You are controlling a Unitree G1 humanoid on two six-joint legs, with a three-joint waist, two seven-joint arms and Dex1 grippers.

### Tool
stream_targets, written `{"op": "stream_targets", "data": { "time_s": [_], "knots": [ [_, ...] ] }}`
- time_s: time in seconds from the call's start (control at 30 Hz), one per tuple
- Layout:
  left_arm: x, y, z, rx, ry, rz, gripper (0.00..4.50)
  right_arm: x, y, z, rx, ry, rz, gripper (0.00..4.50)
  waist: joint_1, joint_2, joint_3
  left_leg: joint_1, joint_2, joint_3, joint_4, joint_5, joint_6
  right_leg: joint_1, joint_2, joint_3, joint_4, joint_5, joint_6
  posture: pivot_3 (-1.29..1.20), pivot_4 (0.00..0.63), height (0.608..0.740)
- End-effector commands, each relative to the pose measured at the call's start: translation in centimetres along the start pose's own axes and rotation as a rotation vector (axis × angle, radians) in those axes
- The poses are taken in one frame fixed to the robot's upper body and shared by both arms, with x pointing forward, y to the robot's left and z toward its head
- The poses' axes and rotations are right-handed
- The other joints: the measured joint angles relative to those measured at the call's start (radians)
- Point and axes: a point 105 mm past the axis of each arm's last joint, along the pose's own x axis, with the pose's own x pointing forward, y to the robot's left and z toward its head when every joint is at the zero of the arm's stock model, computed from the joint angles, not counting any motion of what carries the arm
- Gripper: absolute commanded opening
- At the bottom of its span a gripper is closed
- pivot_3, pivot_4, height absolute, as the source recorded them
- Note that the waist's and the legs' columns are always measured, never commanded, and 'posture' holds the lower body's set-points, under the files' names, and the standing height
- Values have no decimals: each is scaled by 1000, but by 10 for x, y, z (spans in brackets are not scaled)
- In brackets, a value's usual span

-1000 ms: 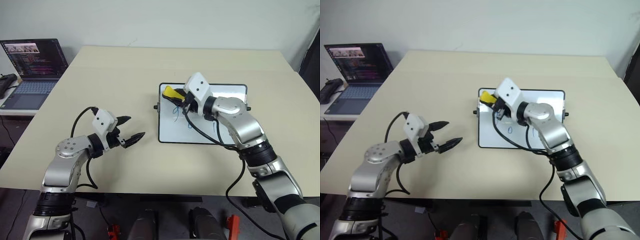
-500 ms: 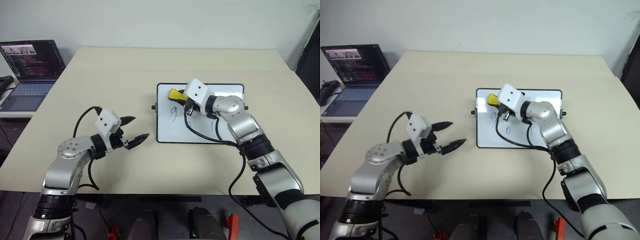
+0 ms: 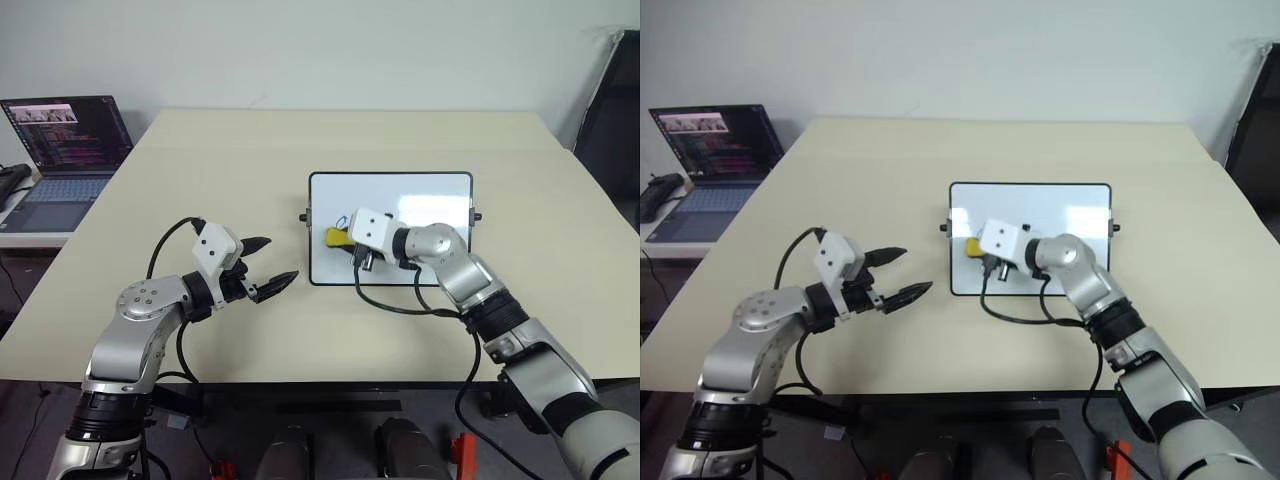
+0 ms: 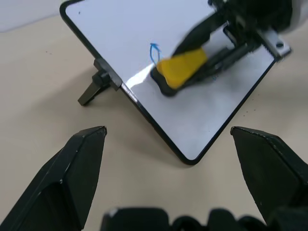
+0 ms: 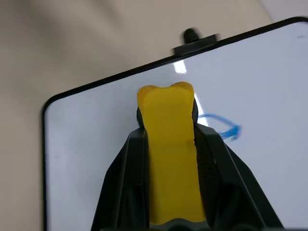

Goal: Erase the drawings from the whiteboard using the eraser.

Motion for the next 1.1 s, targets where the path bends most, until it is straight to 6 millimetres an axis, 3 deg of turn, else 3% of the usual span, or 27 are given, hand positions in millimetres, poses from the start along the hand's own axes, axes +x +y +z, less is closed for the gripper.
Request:
{"op": "stream_targets", "data": {
  "time_s": [0.03,0.23,0.5,0.8,0.93,1.1],
  "knots": [
    [1,-1,11,30,-35,-10,4500,3,18,-33,52,115,34,956,-1,0,0,1,1,0,0,1,1,0,0,1,1,0,0,0,150,740],
    [2,0,11,34,-34,-14,4500,0,4,-32,43,125,-21,956,-1,-1,0,1,2,-1,0,3,1,-1,0,1,4,1,0,0,150,740],
    [6,0,9,35,-34,-25,4500,-3,-40,-5,-60,137,-158,956,0,0,0,-4,2,-2,0,6,1,-6,0,0,4,3,0,0,150,740],
    [8,0,9,37,-40,-27,4500,-9,-87,-7,-104,210,-322,955,2,0,1,-6,1,-3,-2,6,1,-7,-2,-1,3,3,0,0,150,740],
    [8,0,8,36,-41,-28,4500,-9,-89,-12,-105,219,-337,955,5,0,1,-6,0,-4,-2,6,1,-7,-2,-1,2,3,0,0,150,740],
    [8,-1,8,35,-44,-30,4500,-5,-76,-14,-94,203,-281,955,5,0,1,-6,0,-4,-3,6,1,-6,-2,-1,0,3,0,0,150,740]
  ]
}}
